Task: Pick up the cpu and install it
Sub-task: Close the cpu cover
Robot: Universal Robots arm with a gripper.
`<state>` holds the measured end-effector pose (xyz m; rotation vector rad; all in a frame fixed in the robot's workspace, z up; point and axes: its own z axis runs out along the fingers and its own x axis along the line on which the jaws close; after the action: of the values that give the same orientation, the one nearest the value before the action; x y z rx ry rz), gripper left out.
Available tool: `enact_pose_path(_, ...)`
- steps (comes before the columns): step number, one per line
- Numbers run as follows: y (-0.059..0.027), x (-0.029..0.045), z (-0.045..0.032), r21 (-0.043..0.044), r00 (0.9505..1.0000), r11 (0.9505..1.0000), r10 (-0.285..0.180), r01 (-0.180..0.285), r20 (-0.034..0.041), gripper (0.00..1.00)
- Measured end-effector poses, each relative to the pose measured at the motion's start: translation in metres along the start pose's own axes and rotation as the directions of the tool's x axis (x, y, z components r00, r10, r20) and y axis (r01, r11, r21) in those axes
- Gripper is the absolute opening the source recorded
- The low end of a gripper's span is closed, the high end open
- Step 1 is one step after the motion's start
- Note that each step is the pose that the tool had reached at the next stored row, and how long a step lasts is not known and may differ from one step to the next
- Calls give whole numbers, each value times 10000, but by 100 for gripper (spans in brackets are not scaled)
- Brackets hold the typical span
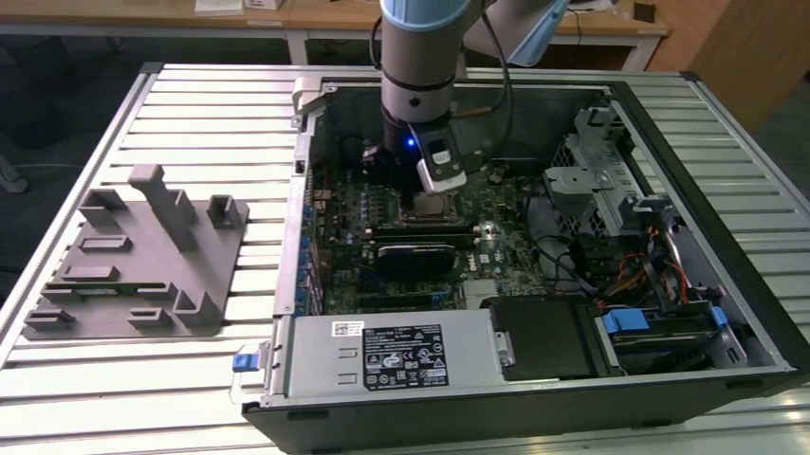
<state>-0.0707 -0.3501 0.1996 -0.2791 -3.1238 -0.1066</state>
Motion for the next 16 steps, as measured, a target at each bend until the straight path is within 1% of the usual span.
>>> enact_pose_path(16, -2, 0, 22, 2, 10000, 10000, 0, 0, -1, 11)
